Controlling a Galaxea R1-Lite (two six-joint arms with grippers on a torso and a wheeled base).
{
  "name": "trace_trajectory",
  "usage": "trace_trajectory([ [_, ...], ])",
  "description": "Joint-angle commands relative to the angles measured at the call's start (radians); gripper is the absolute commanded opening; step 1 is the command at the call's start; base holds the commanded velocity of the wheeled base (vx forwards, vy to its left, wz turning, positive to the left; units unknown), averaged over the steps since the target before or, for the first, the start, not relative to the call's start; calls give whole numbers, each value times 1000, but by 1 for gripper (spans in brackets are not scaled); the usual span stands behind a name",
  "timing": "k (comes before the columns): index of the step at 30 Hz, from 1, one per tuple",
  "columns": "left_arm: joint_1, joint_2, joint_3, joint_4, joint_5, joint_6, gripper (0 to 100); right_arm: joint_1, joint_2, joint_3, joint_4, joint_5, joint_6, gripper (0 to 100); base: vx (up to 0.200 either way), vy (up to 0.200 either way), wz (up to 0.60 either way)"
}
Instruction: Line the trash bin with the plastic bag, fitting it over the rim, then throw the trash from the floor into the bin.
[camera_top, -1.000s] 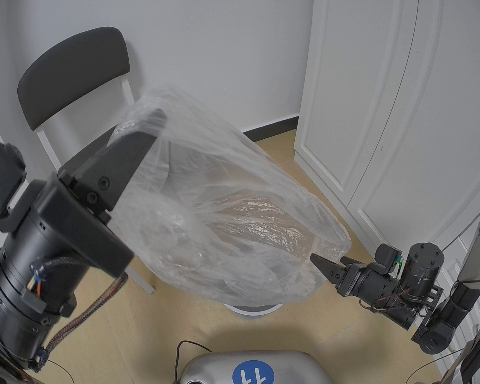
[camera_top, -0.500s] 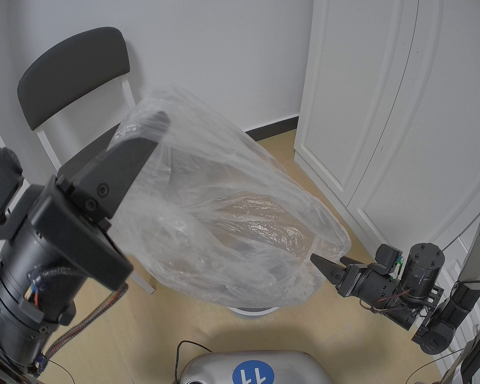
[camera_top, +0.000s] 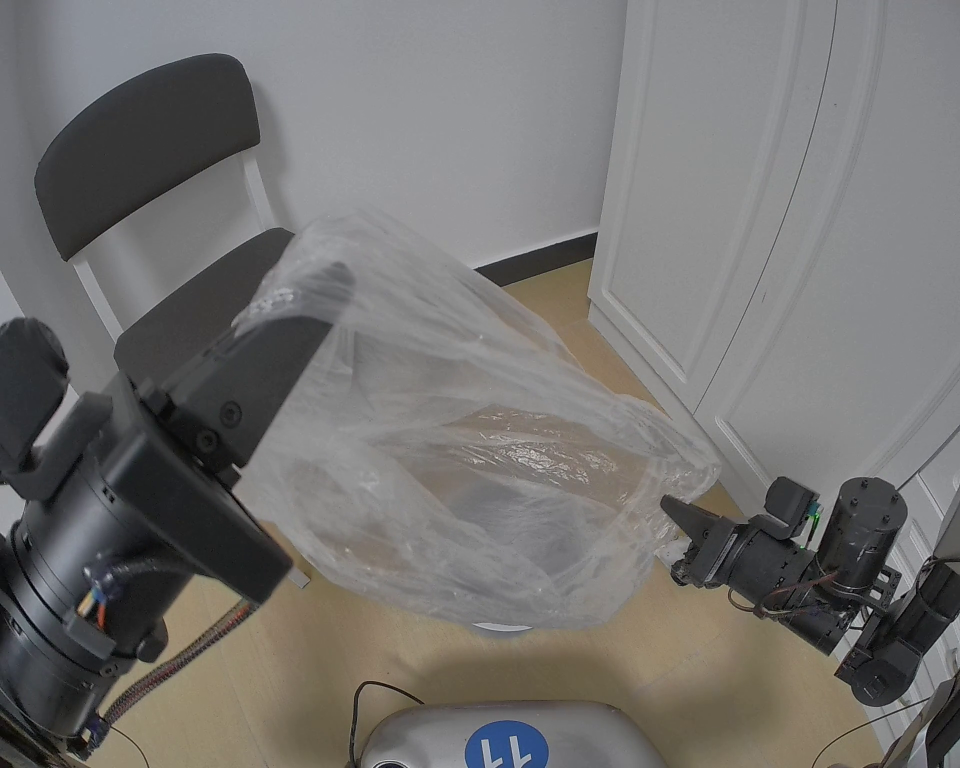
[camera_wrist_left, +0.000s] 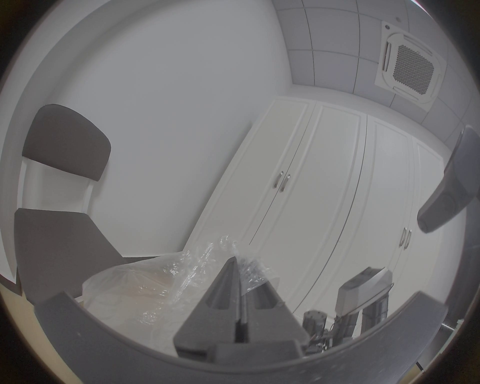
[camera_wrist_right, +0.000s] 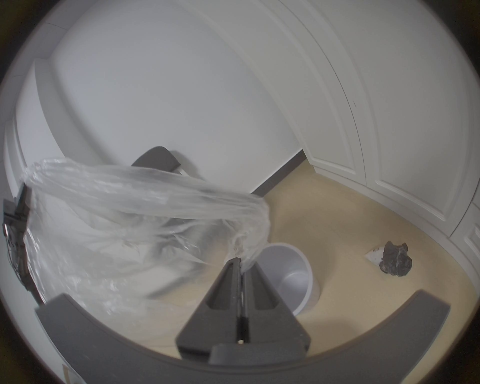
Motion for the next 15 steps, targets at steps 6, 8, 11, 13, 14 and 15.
trace_trajectory([
  [6, 13, 4, 20, 51, 1, 0, 0, -59, -98, -8, -18, 45, -12, 0, 0, 0, 0],
  [8, 25, 1, 25, 86, 3, 0, 0, -62, -103, -6, -18, 47, -36, 0, 0, 0, 0],
  [11, 48, 0, 25, 149, 3, 0, 0, -65, -120, 0, -18, 48, -62, 0, 0, 0, 0],
  [13, 71, 1, 27, 187, 1, 0, 0, -66, -135, 2, -18, 50, -67, 0, 0, 0, 0],
  [14, 82, 1, 27, 203, 1, 0, 0, -66, -140, 2, -18, 50, -73, 0, 0, 0, 0],
  [15, 91, 3, 27, 215, -1, 0, 0, -66, -144, 3, -18, 50, -82, 0, 0, 0, 0],
])
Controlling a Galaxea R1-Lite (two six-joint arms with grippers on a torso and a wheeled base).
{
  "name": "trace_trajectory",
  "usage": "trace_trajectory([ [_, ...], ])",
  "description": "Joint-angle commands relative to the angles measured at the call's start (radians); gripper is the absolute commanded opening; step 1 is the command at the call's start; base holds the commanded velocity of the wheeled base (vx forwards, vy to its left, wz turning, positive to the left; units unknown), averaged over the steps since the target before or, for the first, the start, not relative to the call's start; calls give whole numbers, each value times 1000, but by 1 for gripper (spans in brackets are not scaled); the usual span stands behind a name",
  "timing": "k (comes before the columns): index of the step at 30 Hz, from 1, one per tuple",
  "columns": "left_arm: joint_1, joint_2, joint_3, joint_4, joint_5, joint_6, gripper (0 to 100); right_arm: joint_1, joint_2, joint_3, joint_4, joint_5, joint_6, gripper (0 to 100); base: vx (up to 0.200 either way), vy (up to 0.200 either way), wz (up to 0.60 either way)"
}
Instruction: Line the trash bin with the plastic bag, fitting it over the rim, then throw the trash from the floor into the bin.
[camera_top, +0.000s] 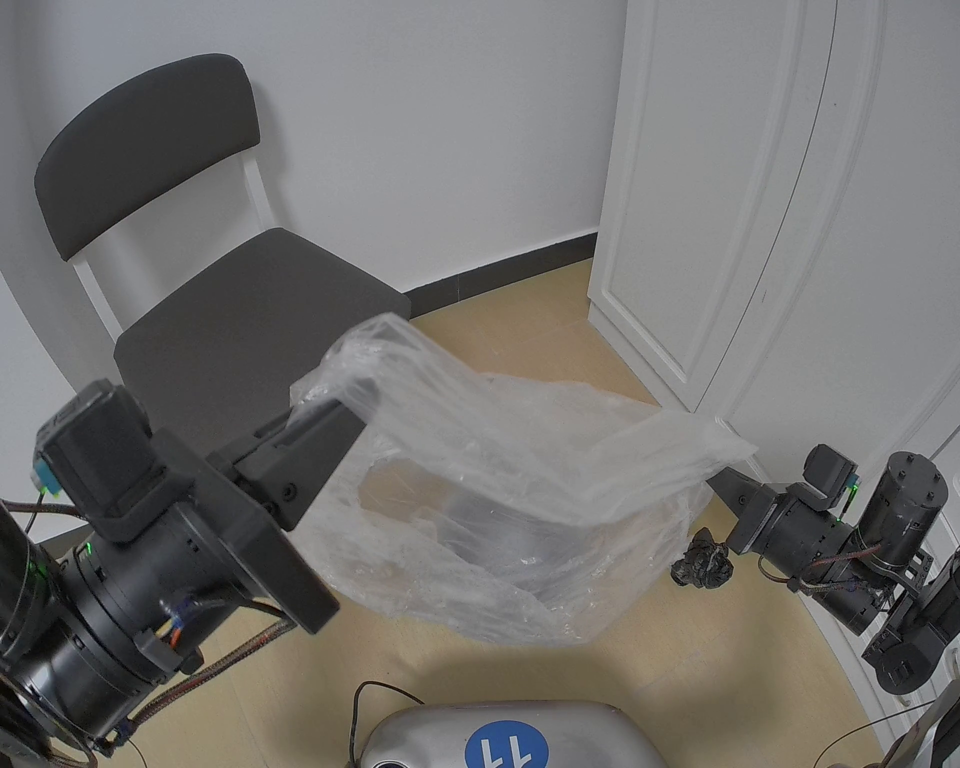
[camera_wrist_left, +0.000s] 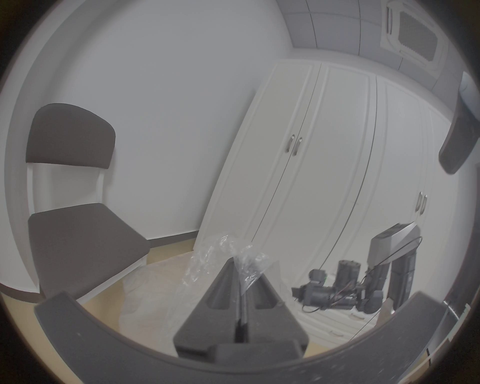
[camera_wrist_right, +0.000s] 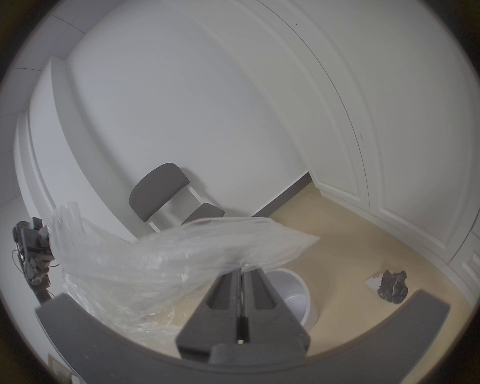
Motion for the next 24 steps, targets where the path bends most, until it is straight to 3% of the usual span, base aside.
trace_trajectory([
  [1, 47, 3, 2, 40, -1, 0, 0, -2, -42, 5, -18, 2, -31, 0, 0, 0, 0],
  [4, 76, 5, 2, 75, -9, 0, 0, -2, -88, -3, -2, 2, -58, 0, 0, 0, 0],
  [7, 90, 9, 2, 86, -12, 0, 0, -2, -151, -29, 106, 2, -65, 0, 0, 0, 0],
  [8, 101, 16, 2, 90, -12, -1, 0, -2, -214, -77, 225, 2, -65, 0, 0, 0, 0],
  [9, 101, 16, 2, 90, -12, -1, 0, -2, -214, -77, 225, 2, -65, 0, 0, 0, 0],
  [10, 111, 32, 2, 90, -14, -1, 0, -2, -333, -179, 499, 2, -65, 0, 0, 0, 0],
  [15, 117, 80, -1, 90, -23, -37, 0, -2, -482, -446, 1107, 1, -69, 0, 0, 0, 0],
  [17, 120, 103, -1, 84, -46, -57, 0, 5, -504, -521, 1258, 1, -77, 0, 0, 0, 0],
  [19, 130, 126, -1, 84, -73, -77, 0, 7, -524, -564, 1344, 1, -103, 0, 0, 0, 0],
  [24, 147, 169, 14, 90, -89, -84, 0, 11, -559, -543, 1380, 5, -160, 0, 0, 0, 0],
])
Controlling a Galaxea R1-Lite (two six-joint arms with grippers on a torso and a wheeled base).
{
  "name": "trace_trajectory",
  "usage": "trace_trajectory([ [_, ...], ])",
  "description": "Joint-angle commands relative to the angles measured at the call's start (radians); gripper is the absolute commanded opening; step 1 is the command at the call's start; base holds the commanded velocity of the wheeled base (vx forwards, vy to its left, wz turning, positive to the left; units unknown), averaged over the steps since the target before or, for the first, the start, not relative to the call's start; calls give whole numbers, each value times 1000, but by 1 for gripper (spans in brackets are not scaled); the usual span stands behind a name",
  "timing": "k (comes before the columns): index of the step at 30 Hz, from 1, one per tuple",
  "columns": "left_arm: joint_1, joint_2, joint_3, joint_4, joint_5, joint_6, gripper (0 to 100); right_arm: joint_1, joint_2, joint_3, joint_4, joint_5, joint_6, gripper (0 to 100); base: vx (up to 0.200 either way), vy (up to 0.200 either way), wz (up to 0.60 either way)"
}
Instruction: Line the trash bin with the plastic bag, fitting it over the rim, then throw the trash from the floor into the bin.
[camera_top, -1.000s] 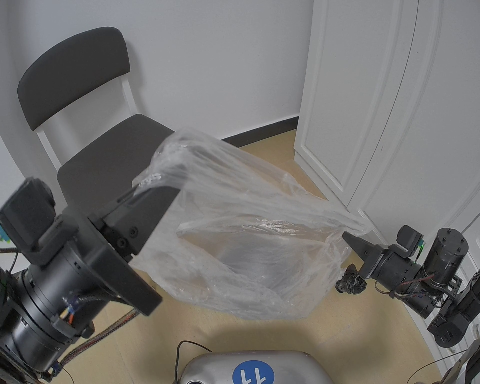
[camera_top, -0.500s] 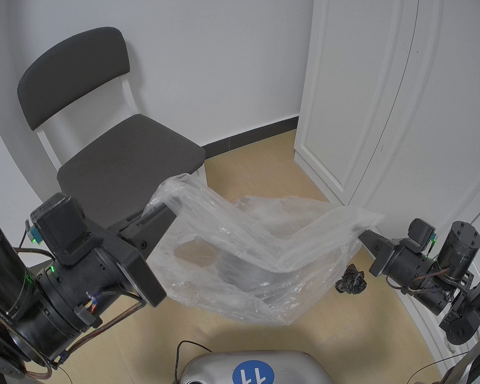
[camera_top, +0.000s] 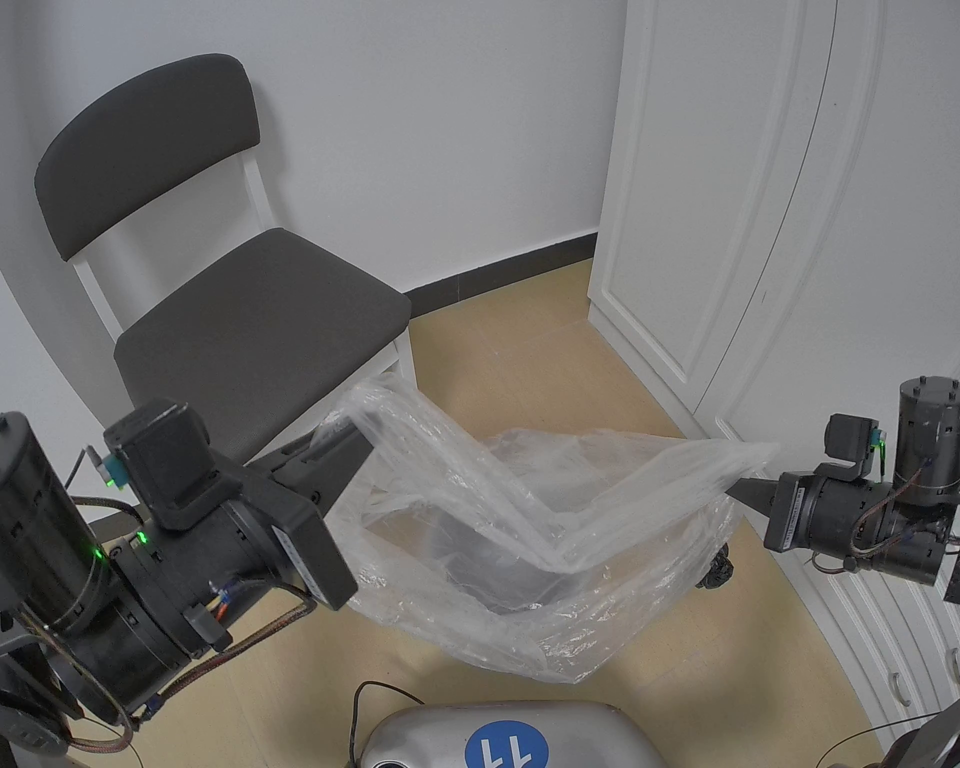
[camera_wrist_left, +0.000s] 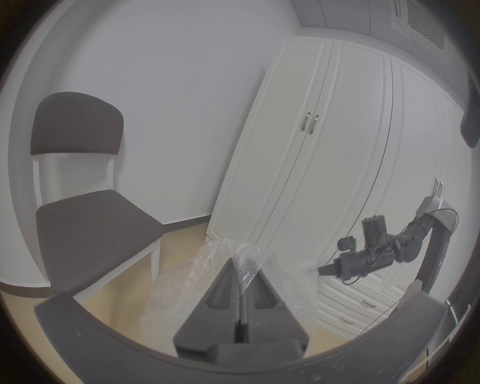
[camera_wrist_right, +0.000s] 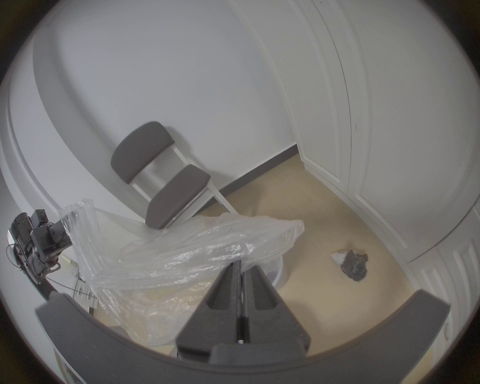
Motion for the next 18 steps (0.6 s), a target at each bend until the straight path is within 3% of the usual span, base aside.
trace_trajectory([
  [1, 36, 119, 21, 5, -45, -39, 0, 13, -219, -206, 351, 4, -88, 0, 0, 0, 0],
  [11, 27, 153, 99, 0, -33, 59, 0, 7, -248, -162, 359, 0, -169, 0, 0, 0, 0],
  [14, 34, 153, 147, 3, -24, 154, 0, 4, -285, -123, 360, -5, -258, 0, 0, 0, 0],
  [18, 37, 154, 153, 5, 18, 169, 0, 2, -291, -107, 366, -6, -292, 0, 0, 0, 0],
])
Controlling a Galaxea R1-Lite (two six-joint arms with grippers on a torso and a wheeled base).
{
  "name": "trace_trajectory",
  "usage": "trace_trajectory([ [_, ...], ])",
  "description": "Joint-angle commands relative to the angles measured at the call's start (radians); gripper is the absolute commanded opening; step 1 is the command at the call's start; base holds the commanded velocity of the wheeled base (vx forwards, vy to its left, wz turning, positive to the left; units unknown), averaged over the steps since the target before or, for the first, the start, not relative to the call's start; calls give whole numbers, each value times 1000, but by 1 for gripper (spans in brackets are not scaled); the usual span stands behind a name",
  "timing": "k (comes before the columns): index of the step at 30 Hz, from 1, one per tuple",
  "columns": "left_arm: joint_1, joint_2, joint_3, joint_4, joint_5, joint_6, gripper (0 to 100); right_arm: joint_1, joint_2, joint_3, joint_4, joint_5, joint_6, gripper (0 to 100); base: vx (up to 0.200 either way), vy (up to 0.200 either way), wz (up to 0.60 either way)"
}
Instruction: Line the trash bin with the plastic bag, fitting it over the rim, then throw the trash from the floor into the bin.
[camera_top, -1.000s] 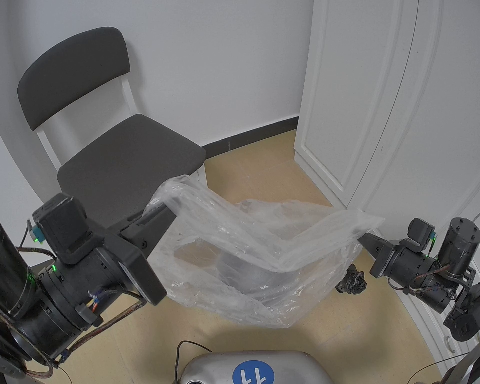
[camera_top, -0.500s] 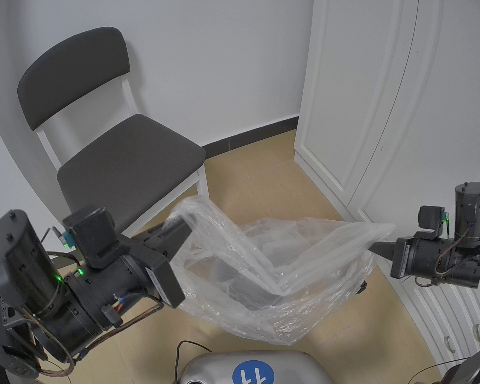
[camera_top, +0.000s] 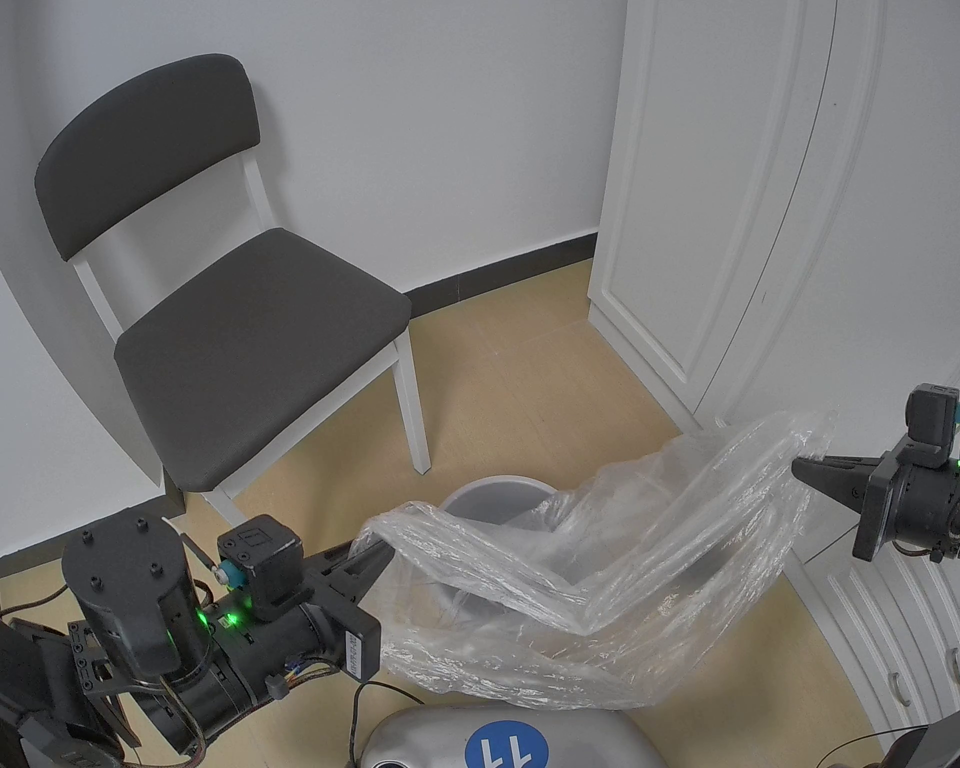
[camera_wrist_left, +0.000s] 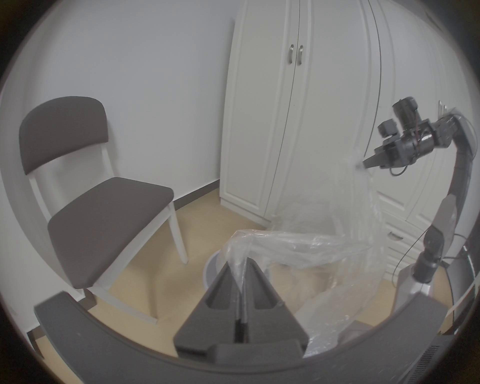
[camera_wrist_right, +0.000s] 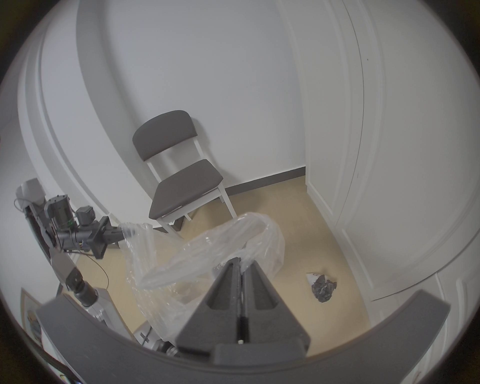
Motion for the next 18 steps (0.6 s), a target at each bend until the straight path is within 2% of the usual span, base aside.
trace_trajectory([
  [1, 8, 14, 17, 1, 33, 12, 0, -4, -37, 23, 15, -1, -23, 0, 0, 0, 0],
  [7, 71, 3, 18, -1, 44, 53, 0, -28, -43, 28, 38, -3, -57, 0, 0, 0, 0],
  [10, 119, -5, 14, -7, 42, 67, 0, -79, -62, 48, 38, -1, -117, 0, 0, 0, 0],
  [18, 136, -6, 6, -11, 41, 67, 0, -106, -74, 71, 40, -1, -165, 0, 0, 0, 0],
])
